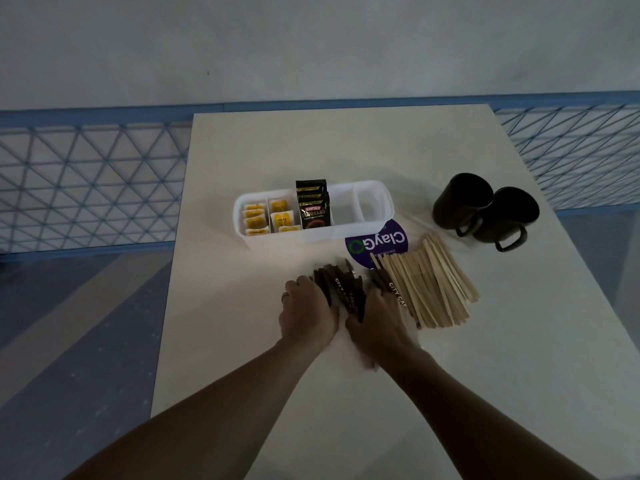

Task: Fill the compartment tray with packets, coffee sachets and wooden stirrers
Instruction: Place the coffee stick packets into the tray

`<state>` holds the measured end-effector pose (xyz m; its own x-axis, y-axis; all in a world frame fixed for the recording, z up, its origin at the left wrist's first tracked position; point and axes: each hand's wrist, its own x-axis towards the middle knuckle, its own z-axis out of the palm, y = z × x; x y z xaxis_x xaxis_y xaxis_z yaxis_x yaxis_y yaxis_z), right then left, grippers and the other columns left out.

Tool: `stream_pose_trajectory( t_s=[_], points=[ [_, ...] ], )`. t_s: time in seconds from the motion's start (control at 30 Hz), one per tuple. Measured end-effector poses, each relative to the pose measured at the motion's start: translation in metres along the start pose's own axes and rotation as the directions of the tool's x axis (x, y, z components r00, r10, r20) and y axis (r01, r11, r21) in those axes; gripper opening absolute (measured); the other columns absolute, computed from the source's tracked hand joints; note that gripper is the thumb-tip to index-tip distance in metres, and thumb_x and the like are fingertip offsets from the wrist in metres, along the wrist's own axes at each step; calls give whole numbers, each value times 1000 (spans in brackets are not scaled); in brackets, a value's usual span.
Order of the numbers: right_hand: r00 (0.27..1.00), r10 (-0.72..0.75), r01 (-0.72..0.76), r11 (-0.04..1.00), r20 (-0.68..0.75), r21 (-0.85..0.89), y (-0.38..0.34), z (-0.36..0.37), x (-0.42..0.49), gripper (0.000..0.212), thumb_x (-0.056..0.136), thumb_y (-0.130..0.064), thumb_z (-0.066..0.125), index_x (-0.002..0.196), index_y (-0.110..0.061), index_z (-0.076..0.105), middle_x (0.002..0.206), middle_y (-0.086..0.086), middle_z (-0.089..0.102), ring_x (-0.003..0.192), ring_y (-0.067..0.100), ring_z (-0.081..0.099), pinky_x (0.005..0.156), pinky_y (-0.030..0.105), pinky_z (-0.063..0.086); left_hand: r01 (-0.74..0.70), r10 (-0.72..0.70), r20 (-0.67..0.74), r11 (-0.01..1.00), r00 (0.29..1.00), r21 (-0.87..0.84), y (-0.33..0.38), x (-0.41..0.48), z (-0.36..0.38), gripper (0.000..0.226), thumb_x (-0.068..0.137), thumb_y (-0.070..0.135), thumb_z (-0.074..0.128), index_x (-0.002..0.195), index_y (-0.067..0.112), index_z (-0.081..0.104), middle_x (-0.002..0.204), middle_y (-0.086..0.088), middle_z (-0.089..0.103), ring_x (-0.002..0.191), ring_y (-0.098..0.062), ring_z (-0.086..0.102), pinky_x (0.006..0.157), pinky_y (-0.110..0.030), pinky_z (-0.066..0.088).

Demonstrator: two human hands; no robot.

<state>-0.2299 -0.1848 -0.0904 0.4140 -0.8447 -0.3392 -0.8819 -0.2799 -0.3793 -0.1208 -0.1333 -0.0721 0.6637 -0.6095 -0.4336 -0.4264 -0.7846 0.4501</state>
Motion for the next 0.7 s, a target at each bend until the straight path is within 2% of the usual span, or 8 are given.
stream_pose_trajectory(
  t_s=[0.1, 0.23, 0.33, 0.43, 0.53, 0.7],
  points=[
    [1000, -24, 24, 999, 0, -38, 1, 1, 3, 24, 94, -32, 59, 111, -18, 50, 101, 0, 60, 79, 11, 55, 66, 27, 47, -42, 42, 5, 999, 999, 25, -2, 2, 1, 46, 90, 14, 66, 128, 3, 43, 124, -15, 48, 113, -30, 52, 84, -30, 44],
    [999, -46, 47, 999, 20, -10, 2, 2, 8, 10, 98, -31, 48, 101, -22, 46, 94, 0, 62, 75, 13, 62, 68, 33, 56, -92, 92, 17, 996, 996, 16, -8, 2, 4, 41, 90, 3, 60, 127, 0, 43, 122, -17, 45, 111, -30, 48, 88, -30, 43],
    [997, -78, 79, 997, 26, -15, 2, 2, 12, 9, 99, -32, 43, 97, -23, 42, 87, -1, 61, 70, 13, 63, 67, 37, 58, -124, 124, 10, 992, 992, 19, -9, 1, 5, 40, 89, 3, 57, 126, -2, 42, 122, -18, 43, 111, -32, 45, 94, -34, 42],
    [993, -115, 115, 993, 3, 18, 2, 2, 14, 10, 101, -31, 42, 95, -24, 38, 79, -2, 58, 64, 11, 61, 61, 32, 56, -148, 149, -16, 989, 989, 24, -12, 1, 4, 38, 90, 3, 56, 125, -1, 43, 119, -18, 45, 110, -32, 46, 93, -33, 40],
    [991, -132, 135, 985, -31, 108, 0, -2, 15, 9, 101, -28, 43, 97, -23, 37, 73, -1, 57, 59, 12, 59, 52, 29, 50, -141, 141, -36, 990, 989, 3, -17, 3, 2, 30, 93, 5, 52, 121, -1, 44, 118, -17, 46, 109, -31, 48, 90, -31, 39],
    [994, -110, 111, 909, -24, 401, -5, -10, 23, 5, 102, -23, 44, 100, -19, 44, 76, 9, 60, 60, 23, 62, 54, 44, 57, -62, 61, -16, 994, 998, -88, -15, 8, -9, 22, 100, 11, 43, 119, 0, 46, 118, -16, 47, 110, -30, 48, 83, -28, 34]
  ],
)
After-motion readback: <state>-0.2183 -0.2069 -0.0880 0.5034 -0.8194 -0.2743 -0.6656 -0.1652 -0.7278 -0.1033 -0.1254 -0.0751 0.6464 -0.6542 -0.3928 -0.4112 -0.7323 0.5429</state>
